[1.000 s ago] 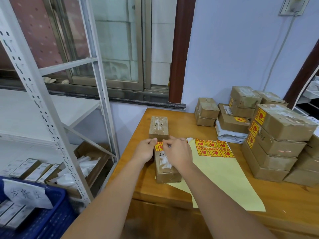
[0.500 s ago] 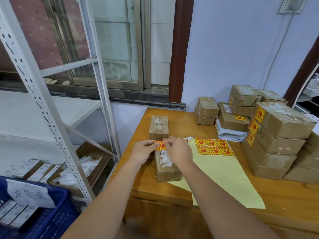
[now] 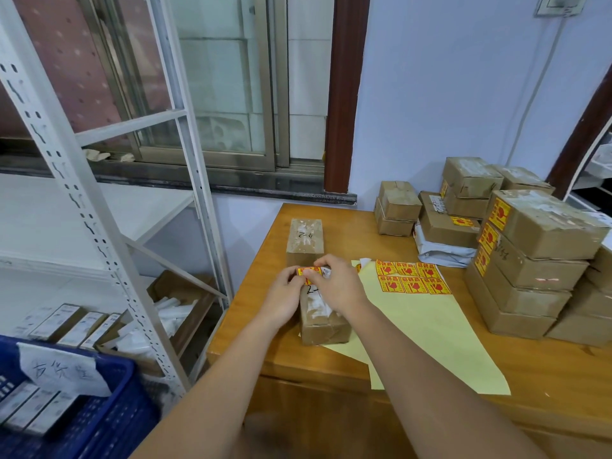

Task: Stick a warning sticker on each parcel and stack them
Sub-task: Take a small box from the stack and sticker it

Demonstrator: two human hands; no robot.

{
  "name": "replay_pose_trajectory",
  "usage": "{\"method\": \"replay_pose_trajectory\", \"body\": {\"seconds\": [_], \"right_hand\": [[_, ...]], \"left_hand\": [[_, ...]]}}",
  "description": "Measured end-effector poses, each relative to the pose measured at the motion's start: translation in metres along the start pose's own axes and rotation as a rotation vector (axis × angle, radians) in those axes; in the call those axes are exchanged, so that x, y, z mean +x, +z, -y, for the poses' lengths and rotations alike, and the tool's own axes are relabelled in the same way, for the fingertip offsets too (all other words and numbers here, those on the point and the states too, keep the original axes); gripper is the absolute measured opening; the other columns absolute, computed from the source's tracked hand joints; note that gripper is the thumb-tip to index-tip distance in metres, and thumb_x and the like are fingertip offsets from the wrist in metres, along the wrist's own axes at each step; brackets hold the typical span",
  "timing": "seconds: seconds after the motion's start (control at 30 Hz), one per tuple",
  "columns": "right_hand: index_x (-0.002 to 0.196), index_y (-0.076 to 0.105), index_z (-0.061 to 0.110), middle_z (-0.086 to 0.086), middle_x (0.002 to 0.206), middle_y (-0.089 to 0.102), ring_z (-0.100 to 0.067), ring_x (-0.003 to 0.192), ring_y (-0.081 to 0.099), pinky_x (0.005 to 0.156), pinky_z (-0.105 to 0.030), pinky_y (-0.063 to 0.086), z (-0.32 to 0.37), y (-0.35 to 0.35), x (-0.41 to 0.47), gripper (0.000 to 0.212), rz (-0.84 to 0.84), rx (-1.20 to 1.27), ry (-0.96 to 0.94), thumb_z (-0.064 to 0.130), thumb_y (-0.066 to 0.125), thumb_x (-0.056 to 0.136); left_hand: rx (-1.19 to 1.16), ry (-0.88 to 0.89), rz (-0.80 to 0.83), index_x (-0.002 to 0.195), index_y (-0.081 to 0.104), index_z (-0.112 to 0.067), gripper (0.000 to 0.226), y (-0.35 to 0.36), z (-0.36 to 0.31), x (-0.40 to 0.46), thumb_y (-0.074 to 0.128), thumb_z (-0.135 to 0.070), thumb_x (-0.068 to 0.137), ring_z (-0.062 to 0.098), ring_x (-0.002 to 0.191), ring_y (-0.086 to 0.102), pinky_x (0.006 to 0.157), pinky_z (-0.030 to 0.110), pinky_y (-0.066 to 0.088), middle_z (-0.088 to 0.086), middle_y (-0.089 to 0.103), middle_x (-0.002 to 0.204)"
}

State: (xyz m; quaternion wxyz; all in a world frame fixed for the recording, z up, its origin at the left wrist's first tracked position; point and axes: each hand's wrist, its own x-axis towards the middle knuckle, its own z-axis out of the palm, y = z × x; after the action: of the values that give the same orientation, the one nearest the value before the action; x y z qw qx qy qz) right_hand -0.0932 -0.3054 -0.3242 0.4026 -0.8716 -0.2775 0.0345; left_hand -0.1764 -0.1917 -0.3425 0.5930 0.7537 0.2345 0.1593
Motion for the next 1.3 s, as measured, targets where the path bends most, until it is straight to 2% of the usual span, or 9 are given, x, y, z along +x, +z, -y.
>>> {"method": "replay_pose_trajectory", "body": {"seconds": [0.07, 0.13, 0.4, 0.6, 0.8, 0.97, 1.1, 1.2, 1.3], "right_hand": [[0.121, 0.064, 0.020, 0.000, 0.126, 0.062, -0.016, 0.115, 0.058, 0.089, -0.028, 0.045, -0.001, 0.001, 0.002, 0.037, 0.013, 0.030, 0.010, 0.044, 0.068, 0.093], [0.123, 0.063, 0.019, 0.000, 0.129, 0.060, -0.016, 0.117, 0.057, 0.088, -0.025, 0.041, -0.003, 0.001, 0.003, 0.037, 0.029, 0.072, 0.025, 0.041, 0.068, 0.094], [0.137, 0.058, 0.013, -0.005, 0.142, 0.056, -0.021, 0.128, 0.053, 0.099, -0.026, 0.040, -0.007, 0.000, 0.005, 0.035, 0.074, 0.099, 0.046, 0.027, 0.052, 0.105], [0.142, 0.051, 0.016, 0.006, 0.132, 0.045, -0.009, 0.122, 0.046, 0.097, -0.021, 0.035, -0.006, -0.004, -0.003, 0.057, 0.098, 0.221, 0.055, 0.038, 0.071, 0.093], [0.138, 0.055, 0.019, 0.000, 0.144, 0.049, -0.015, 0.127, 0.051, 0.097, -0.024, 0.043, -0.011, -0.004, -0.003, 0.038, 0.091, 0.331, 0.087, 0.023, 0.060, 0.101], [0.130, 0.060, 0.020, -0.002, 0.136, 0.053, -0.014, 0.110, 0.057, 0.083, -0.023, 0.049, -0.011, -0.002, -0.002, 0.030, 0.062, 0.383, 0.130, 0.015, 0.049, 0.103], [0.137, 0.057, 0.023, 0.003, 0.139, 0.052, -0.014, 0.124, 0.052, 0.106, -0.034, 0.044, -0.011, -0.002, -0.001, 0.037, 0.060, 0.381, 0.156, 0.032, 0.051, 0.102], [0.127, 0.064, 0.022, 0.008, 0.125, 0.061, -0.011, 0.114, 0.057, 0.090, -0.028, 0.047, -0.010, -0.004, 0.002, 0.042, 0.085, 0.352, 0.159, 0.051, 0.058, 0.097], [0.104, 0.068, 0.015, 0.004, 0.100, 0.067, -0.010, 0.087, 0.061, 0.068, -0.025, 0.046, -0.008, -0.004, 0.010, 0.033, 0.070, 0.332, 0.178, 0.047, 0.066, 0.094]], "left_hand": [[0.080, 0.028, -0.055, 0.132, 0.060, -0.022, 0.032, 0.007, 0.005, 0.003, 0.045, -0.034, 0.106, 0.019, 0.122, 0.056, 0.107, 0.043, 0.045, 0.000, 0.062, 0.131], [0.114, 0.025, -0.073, 0.134, 0.060, -0.021, 0.035, 0.010, 0.010, 0.007, 0.044, -0.037, 0.107, 0.022, 0.124, 0.055, 0.110, 0.048, 0.043, 0.001, 0.062, 0.132], [0.194, 0.065, -0.104, 0.149, 0.051, -0.014, 0.043, 0.009, 0.010, 0.005, 0.038, -0.031, 0.111, 0.022, 0.137, 0.046, 0.117, 0.040, 0.035, 0.005, 0.053, 0.148], [0.231, 0.083, -0.092, 0.150, 0.051, -0.014, 0.044, 0.010, 0.011, 0.007, 0.037, -0.030, 0.111, 0.023, 0.139, 0.044, 0.116, 0.039, 0.034, 0.005, 0.053, 0.148], [0.225, 0.080, -0.089, 0.149, 0.052, -0.014, 0.044, 0.010, 0.014, 0.009, 0.037, -0.031, 0.111, 0.023, 0.136, 0.047, 0.115, 0.040, 0.036, 0.006, 0.055, 0.144], [0.221, 0.088, -0.100, 0.146, 0.054, -0.016, 0.041, 0.010, 0.013, 0.008, 0.037, -0.029, 0.111, 0.020, 0.132, 0.048, 0.108, 0.031, 0.037, 0.004, 0.056, 0.139], [0.221, 0.088, -0.110, 0.147, 0.052, -0.017, 0.041, 0.012, 0.012, 0.007, 0.038, -0.030, 0.111, 0.020, 0.133, 0.049, 0.111, 0.034, 0.038, 0.004, 0.055, 0.142], [0.207, 0.089, -0.106, 0.147, 0.052, -0.019, 0.041, 0.012, 0.014, 0.007, 0.039, -0.031, 0.111, 0.020, 0.133, 0.049, 0.113, 0.037, 0.039, 0.003, 0.055, 0.144], [0.214, 0.092, -0.105, 0.148, 0.052, -0.018, 0.042, 0.011, 0.014, 0.007, 0.039, -0.033, 0.111, 0.020, 0.135, 0.049, 0.114, 0.041, 0.039, 0.002, 0.055, 0.146]]}}
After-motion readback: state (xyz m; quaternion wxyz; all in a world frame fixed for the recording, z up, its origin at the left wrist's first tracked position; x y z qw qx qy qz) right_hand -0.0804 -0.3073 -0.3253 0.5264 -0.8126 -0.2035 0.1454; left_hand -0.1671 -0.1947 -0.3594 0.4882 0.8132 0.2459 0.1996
